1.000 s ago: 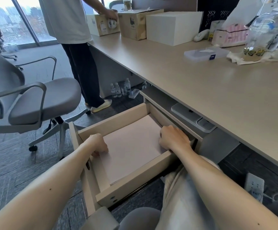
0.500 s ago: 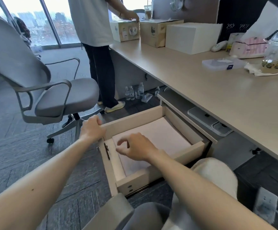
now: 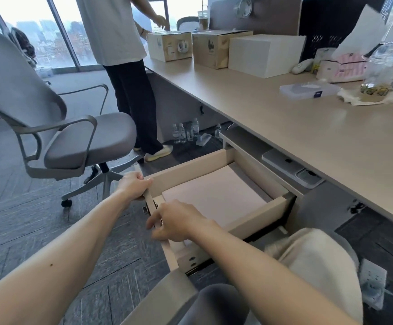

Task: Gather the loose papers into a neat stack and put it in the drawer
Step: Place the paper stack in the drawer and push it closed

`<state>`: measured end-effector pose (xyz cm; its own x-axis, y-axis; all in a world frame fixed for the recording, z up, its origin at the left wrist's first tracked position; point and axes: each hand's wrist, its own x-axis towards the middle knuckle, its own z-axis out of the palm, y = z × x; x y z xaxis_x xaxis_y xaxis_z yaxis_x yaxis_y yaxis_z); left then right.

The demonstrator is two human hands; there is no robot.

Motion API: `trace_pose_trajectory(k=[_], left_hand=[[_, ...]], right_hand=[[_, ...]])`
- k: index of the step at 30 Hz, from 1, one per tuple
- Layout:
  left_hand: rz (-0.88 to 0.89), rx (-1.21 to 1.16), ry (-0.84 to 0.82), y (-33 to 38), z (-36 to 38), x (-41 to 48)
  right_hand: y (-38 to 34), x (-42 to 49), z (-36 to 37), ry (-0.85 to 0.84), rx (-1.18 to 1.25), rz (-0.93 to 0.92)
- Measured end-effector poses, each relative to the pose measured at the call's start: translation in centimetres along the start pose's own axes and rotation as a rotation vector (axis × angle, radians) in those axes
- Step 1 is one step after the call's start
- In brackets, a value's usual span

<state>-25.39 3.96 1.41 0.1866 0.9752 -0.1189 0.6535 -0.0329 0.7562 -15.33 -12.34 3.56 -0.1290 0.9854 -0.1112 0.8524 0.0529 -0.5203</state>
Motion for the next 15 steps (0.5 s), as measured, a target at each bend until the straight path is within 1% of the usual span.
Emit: trace_pose_trajectory(k=[3,5,7,11,15], left_hand=[[0.025,-0.043,-0.033,0.9,1.3,0.1],[0.041,-0.061,-0.071,1.7,2.3,0.1],[0.066,-0.075,-0.109,2.8,3.7,0.1],[0.151,-0.1,-0.132,5.7,7.4,-0.3],[0.187,-0.184,-0.255,8.3,11.3,-1.1]], right_hand=[[0.8,-0.7,-0.6,0.004,-0.003,0.056],[1.7,-1.3,-1.1,0.009,-0.046,0.104],[3.0,-2.1,-1.9,0.028,-0.117,0.16],[5.9,-4.1,-4.0,0.088,-0.271,0.275],[8.5,-6.4,-5.0,0.171,-0.461,0.4]])
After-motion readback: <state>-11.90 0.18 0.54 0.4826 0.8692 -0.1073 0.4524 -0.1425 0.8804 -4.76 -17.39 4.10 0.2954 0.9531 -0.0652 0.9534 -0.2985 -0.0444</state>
